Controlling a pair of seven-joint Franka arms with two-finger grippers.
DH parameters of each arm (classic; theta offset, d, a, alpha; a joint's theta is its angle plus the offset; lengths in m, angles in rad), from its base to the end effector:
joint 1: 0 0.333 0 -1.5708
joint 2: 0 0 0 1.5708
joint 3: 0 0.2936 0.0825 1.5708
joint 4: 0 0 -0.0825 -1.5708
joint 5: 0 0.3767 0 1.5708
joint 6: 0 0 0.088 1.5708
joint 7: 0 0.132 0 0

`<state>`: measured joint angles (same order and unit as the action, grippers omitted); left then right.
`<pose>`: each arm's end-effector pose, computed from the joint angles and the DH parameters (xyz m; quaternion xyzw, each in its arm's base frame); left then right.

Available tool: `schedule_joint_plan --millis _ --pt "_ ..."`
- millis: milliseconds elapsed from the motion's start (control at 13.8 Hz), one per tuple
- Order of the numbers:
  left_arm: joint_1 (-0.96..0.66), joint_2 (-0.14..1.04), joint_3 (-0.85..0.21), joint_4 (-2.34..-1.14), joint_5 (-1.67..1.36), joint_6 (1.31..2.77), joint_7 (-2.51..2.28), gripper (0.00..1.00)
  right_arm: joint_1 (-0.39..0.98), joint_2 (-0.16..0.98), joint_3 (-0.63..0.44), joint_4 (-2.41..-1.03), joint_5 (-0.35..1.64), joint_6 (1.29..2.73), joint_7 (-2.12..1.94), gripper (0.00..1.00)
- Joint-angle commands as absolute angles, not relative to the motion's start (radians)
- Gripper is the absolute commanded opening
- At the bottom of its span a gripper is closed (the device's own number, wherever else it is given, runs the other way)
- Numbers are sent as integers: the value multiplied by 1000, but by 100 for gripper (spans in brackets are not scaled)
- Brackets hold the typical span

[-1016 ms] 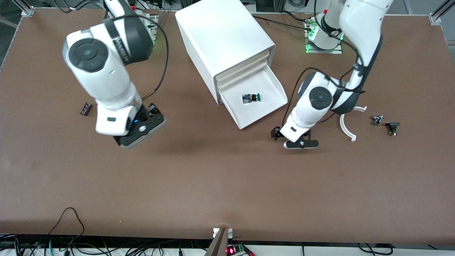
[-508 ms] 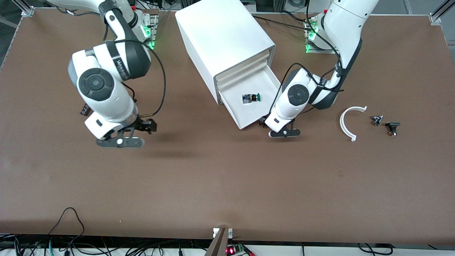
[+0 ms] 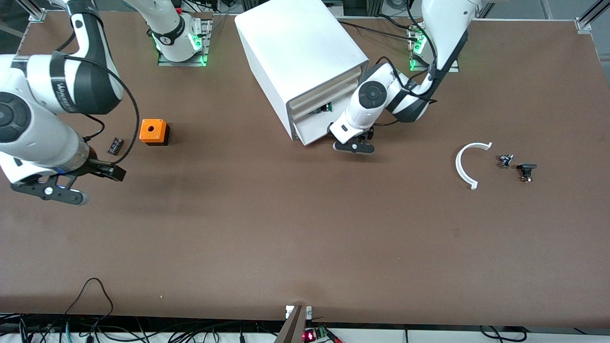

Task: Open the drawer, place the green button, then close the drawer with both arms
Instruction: 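Push the drawer shut with the left gripper while the right gripper withdraws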

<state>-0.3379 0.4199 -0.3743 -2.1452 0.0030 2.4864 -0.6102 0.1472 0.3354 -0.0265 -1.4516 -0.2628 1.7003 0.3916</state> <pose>0.4128 -0.3662 0.1742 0.9962 -0.0391 -0.0653 0.0432 0.6362 0.0478 0.4481 0.9839 -0.1108 -0.0077 0.1399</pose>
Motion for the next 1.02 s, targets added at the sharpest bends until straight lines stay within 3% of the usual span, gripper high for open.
schedule_joint_plan --millis 0,218,580,943 --pt "-337 365 -415 -2197 -15 2456 -604 100 138 264 -37 -1459 -229 1669 344 100" --pt "-336 365 -445 -2212 -15 2448 -595 100 80 217 -38 -1459 -132 1591 284 100" --pt "-307 347 -443 -2207 -12 2453 -591 100 -8 180 -98 -1477 -19 1586 14 100" --pt "-94 157 -430 -2142 -6 2485 -591 100 -17 74 -115 -1649 -20 1644 8 100"
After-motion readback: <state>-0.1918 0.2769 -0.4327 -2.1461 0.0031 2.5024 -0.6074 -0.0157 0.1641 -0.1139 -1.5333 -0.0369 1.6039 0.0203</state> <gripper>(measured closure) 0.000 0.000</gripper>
